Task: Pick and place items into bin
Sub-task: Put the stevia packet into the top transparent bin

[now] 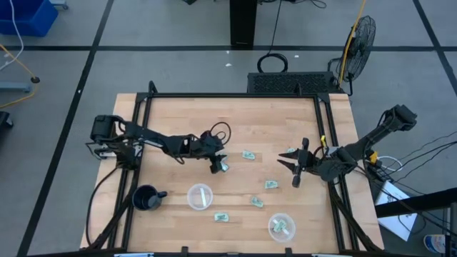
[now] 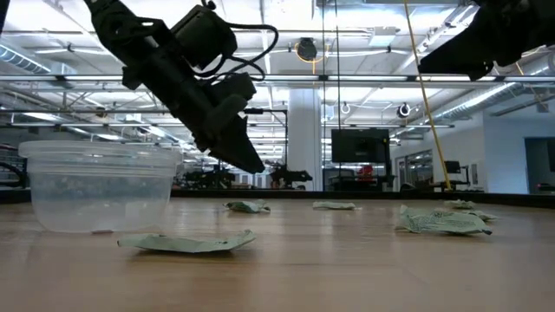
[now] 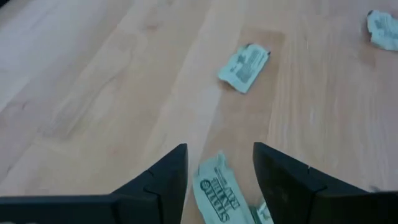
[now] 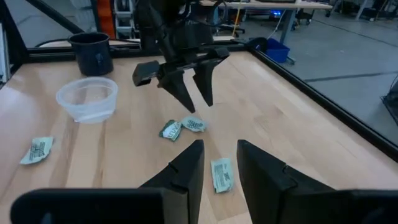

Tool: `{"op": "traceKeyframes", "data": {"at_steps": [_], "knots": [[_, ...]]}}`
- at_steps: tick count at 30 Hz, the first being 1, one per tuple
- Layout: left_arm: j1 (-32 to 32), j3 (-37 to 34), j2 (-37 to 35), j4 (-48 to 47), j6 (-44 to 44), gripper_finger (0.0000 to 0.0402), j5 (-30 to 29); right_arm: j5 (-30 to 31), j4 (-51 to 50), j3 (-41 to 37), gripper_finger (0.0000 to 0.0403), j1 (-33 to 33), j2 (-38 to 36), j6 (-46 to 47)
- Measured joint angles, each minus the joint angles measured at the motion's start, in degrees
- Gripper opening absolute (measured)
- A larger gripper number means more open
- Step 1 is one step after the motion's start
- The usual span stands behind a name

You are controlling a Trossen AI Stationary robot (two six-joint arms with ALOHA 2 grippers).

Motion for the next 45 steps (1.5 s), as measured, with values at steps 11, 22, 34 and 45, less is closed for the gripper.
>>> {"op": "traceKeyframes", "data": {"at_steps": [11,22,34,45], "knots": [[0.23,-0.34,5.19,0.32,-2.59,0.0157,-1.15,-2.6,0.04,0.0,0.0089,0.0,0.02,-0.24],[1.41,-0.34,7.39,2.04,-3.03,0.0152,-1.92,-2.58,0.04,0.04,0.0089,0.0,0.02,-0.7],[1.41,-0.34,7.39,1.78,-2.55,0.0023,-8.06,-2.56,0.0,0.04,0.0089,0.0,0.02,-0.68],[-0.23,-0.34,-1.85,1.12,0.32,0.0004,-7.82,-2.51,-0.07,0.04,0.0089,0.0,0.04,-0.69]]}}
